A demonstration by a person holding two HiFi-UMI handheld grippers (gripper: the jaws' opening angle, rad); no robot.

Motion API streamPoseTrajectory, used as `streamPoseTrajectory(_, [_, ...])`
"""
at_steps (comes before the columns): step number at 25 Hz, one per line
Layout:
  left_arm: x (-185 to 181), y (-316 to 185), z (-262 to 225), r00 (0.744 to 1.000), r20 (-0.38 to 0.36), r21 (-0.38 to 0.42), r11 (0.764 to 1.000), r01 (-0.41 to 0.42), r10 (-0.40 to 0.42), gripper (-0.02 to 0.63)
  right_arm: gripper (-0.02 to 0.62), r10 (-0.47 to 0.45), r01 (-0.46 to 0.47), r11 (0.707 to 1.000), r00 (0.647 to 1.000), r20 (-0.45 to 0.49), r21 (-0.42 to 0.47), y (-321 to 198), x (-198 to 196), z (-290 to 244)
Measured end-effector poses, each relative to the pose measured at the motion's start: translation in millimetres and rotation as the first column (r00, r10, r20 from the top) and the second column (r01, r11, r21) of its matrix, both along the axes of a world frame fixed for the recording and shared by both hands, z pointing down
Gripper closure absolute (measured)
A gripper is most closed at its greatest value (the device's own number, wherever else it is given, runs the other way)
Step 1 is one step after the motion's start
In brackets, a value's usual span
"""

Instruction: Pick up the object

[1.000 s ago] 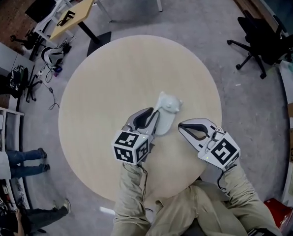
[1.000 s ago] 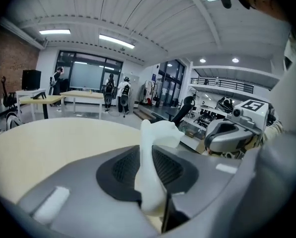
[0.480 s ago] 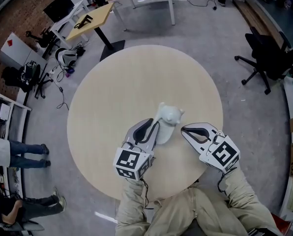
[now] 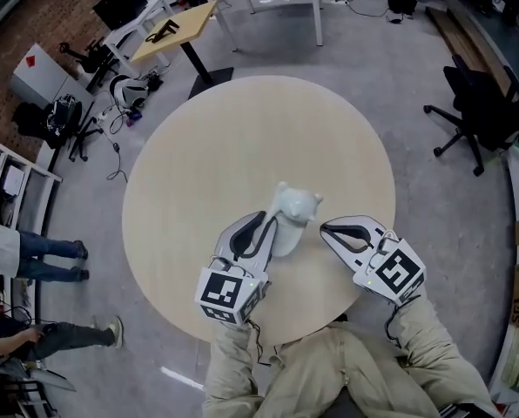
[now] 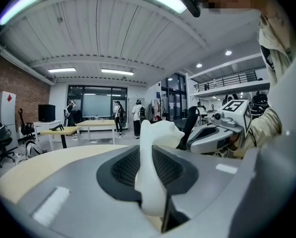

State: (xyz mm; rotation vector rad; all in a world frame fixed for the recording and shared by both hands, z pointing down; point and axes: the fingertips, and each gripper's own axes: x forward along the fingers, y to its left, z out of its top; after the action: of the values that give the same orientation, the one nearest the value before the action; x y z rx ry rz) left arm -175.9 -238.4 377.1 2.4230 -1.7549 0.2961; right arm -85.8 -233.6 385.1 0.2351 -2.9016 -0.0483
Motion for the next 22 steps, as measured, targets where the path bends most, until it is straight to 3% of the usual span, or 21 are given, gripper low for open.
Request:
streamPoseTrajectory(12, [-8, 73, -15, 1.0, 0.011, 0.063, 0.998, 0.003, -0.004, 0.526, 0.592, 0.025, -0.025, 0.999, 1.0, -0.015, 0.037, 63, -2, -12])
streamPoseTrajectory(22, [-14, 170, -27, 0.999, 0.03, 0.099, 0.994, -0.036, 0.033, 0.526, 0.592, 0.103, -0.103, 0.992, 0.995, -0.004, 0.073, 156, 2, -23])
